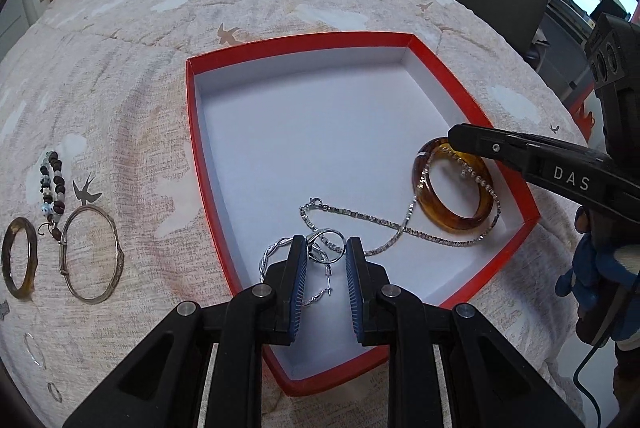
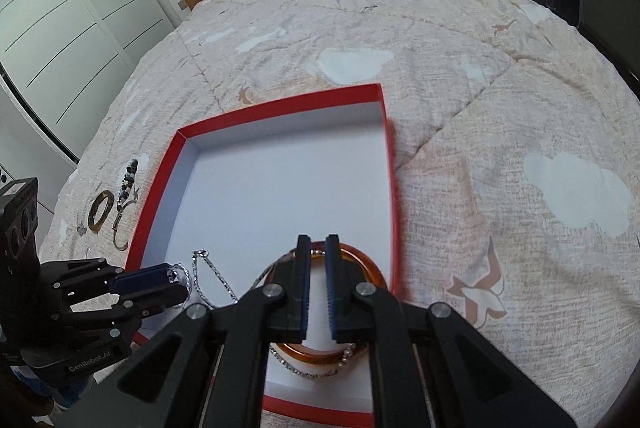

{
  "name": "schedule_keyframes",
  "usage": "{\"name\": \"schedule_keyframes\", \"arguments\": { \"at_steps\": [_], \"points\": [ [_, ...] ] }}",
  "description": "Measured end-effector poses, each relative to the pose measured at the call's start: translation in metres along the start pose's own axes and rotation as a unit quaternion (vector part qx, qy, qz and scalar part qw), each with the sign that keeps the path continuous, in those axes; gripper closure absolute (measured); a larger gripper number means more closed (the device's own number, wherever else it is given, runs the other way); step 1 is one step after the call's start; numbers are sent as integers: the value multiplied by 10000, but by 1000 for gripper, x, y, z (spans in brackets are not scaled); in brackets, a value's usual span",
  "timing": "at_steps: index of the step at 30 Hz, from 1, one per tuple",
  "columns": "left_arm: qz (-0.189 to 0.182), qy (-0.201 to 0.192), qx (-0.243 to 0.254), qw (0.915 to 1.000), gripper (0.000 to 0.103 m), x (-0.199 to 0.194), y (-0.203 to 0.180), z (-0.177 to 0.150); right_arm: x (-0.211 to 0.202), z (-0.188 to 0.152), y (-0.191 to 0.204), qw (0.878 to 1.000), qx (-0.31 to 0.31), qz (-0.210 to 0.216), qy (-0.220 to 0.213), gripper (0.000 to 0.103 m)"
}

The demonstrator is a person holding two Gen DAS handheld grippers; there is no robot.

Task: Organize jewelry
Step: 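Carry the ring and necklace into the red box and open both tools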

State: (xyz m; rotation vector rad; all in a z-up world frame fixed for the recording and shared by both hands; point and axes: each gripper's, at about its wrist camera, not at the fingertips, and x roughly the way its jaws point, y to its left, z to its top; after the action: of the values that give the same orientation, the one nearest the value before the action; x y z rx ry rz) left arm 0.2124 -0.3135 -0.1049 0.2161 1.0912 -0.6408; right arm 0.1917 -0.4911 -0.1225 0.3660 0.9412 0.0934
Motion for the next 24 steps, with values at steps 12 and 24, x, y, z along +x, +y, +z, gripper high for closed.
{"name": "schedule_keyframes", "arguments": {
  "at_steps": [12, 24],
  "points": [
    [-113, -181, -80, 9997, 62, -27, -2, -5, -34, -5, 6, 9998, 70, -115, -145, 95],
    [175, -569, -226, 9980, 62, -97, 13, -35, -90, -19, 50, 9991, -8, -16, -421, 95]
  ]
}}
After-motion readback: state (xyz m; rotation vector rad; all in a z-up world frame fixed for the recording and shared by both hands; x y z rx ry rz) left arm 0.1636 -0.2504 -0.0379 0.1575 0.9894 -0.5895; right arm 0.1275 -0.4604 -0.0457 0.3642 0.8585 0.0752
